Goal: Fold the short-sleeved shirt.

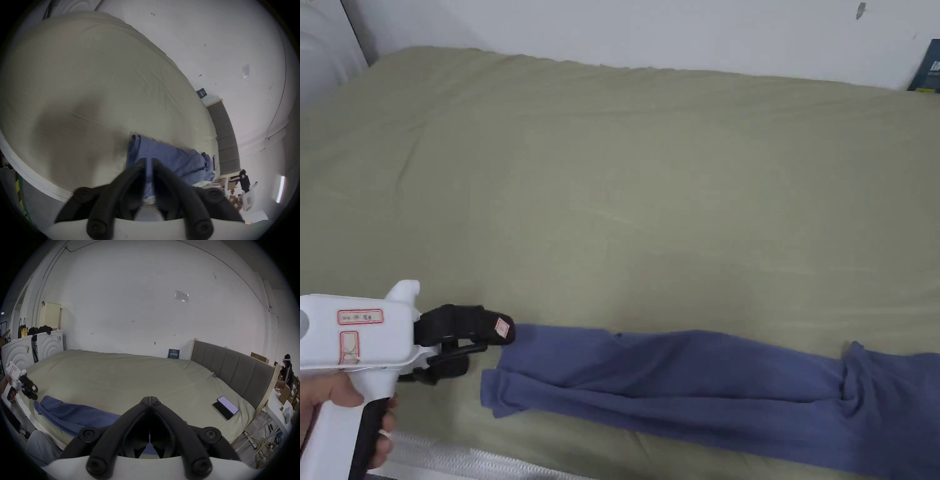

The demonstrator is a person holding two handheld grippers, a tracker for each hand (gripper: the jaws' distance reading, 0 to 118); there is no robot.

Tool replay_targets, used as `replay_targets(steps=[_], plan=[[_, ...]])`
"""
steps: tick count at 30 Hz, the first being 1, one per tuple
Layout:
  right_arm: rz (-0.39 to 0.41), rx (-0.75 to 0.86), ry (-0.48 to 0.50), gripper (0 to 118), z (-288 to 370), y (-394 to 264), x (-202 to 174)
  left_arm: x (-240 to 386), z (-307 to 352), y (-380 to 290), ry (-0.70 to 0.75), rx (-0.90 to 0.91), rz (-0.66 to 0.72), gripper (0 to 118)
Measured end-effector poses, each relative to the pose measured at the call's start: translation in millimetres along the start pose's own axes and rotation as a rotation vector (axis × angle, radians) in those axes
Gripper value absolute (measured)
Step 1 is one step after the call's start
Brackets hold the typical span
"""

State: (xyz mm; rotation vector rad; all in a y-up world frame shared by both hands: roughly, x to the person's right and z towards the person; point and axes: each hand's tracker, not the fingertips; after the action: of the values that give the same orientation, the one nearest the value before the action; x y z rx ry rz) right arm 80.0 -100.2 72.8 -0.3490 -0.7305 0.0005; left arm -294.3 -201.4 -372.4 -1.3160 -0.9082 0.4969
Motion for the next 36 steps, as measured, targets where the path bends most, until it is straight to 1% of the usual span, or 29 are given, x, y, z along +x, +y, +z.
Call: replay_targets(steps=[1,2,3,7,9,11,12,14,15,16,17,18,19,20,22,25,27,28,32,34,36], plan=[[-0.003,-0.013,0.008,0,-2,-2,0,-3,-5,1,-0.044,0.0,-0.032,117],[-0.003,-0.02,0.011,0,-2,-3,-1,-6,-9,2,-0.047,-0.031,0.024,117],[-0.004,-0.028,0.016,0,-2,-5,-2,-8,-15,6,-0.044,-0.026,0.048,117],[-0.014,-0.062,0.027,0,-5,-10,-5,-16,-50,22,-0.078,-0.115,0.053,116],[-0.02,-0.073,0.033,0,-6,-12,-5,-17,-59,21,-0.155,-0.106,0.041,116],[-0.02,-0.086,0.033,0,-9,-13,-7,-14,-73,27,-0.215,-0.111,0.083,115],[-0.019,-0.089,0.035,0,-9,-12,-8,-14,-78,25,-0.232,-0.115,0.087,111],[-0.014,-0.092,0.038,0,-9,-12,-9,-6,-89,26,-0.209,-0.13,0.065,100],[-0.013,-0.09,0.038,0,-9,-11,-10,-5,-89,26,-0.207,-0.126,0.056,100],[-0.017,-0.085,0.04,0,-8,-11,-9,-6,-93,25,-0.156,-0.134,0.056,51],[-0.023,-0.085,0.045,0,-7,-11,-9,-6,-102,22,-0.045,-0.139,0.035,8],[-0.028,-0.089,0.051,0,-7,-11,-8,-9,-104,22,0.005,-0.125,0.026,9],[-0.032,-0.092,0.057,0,-8,-11,-8,-10,-101,21,-0.096,-0.129,0.054,9],[-0.038,-0.091,0.06,0,-7,-10,-7,-8,-94,21,-0.118,-0.117,0.073,9],[-0.055,-0.083,0.075,0,-3,-10,-4,-1,-83,24,-0.064,-0.085,0.036,9],[-0.057,-0.087,0.08,0,-4,-11,-3,-6,-56,29,-0.028,-0.029,0.08,8],[-0.074,-0.084,0.09,0,-4,-11,0,-5,-43,28,-0.025,-0.027,0.083,7],[-0.083,-0.083,0.1,0,-4,-11,2,-2,-36,26,0.011,-0.009,0.077,7],[-0.085,-0.087,0.108,0,-8,-12,9,6,-9,27,0.065,0.035,0.088,7],[-0.1,-0.09,0.113,0,-8,-12,14,25,0,26,0.146,0.051,0.043,7],[-0.106,-0.09,0.112,0,-8,-14,17,44,4,24,0.154,0.049,0.017,7]])
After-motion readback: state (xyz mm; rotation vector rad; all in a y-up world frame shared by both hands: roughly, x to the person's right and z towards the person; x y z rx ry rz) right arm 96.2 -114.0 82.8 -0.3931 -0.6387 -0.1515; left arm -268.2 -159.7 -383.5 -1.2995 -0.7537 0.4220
